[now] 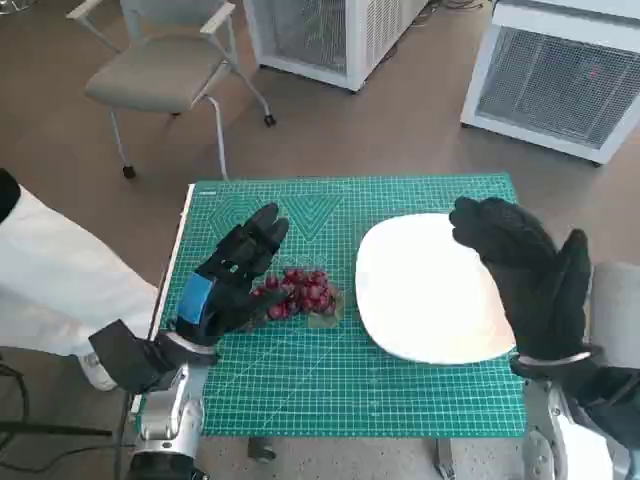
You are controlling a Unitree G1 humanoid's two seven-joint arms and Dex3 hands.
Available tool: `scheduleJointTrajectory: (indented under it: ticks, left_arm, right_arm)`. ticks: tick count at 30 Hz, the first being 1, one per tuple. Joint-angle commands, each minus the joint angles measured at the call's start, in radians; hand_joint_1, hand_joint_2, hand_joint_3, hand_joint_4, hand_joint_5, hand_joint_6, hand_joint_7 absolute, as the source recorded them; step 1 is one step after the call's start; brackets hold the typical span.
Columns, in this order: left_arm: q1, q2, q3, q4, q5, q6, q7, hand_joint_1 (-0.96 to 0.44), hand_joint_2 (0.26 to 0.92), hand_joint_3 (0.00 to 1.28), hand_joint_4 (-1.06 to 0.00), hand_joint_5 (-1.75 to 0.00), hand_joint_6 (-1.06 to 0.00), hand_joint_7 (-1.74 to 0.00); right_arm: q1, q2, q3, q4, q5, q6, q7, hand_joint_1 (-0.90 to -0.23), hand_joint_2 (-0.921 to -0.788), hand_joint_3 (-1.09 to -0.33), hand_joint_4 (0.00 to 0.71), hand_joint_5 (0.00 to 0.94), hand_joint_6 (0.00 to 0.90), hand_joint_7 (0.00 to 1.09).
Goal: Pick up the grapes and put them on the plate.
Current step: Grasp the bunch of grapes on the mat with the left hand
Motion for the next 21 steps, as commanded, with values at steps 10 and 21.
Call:
scheduleJointTrajectory:
  ticks: [10,21]
  left_arm:
    - [-0.031,-0.01,0.001,-0.008,-0.006,-0.011,-0.006,-0.38,0.921,0.11,-0.27,-0.02,-0.3,0.0]
    - [-0.042,-0.018,0.005,0.008,-0.015,-0.02,-0.01,-0.38,0.921,0.11,-0.29,-0.02,-0.3,-0.01]
  right_arm:
    - [0.019,0.008,-0.001,0.012,0.008,0.005,-0.001,-0.33,-0.921,-0.591,0.479,0.816,0.257,0.99]
    - [0.022,0.01,-0.002,0.012,0.009,0.005,-0.001,-0.329,-0.921,-0.591,0.479,0.817,0.258,0.99]
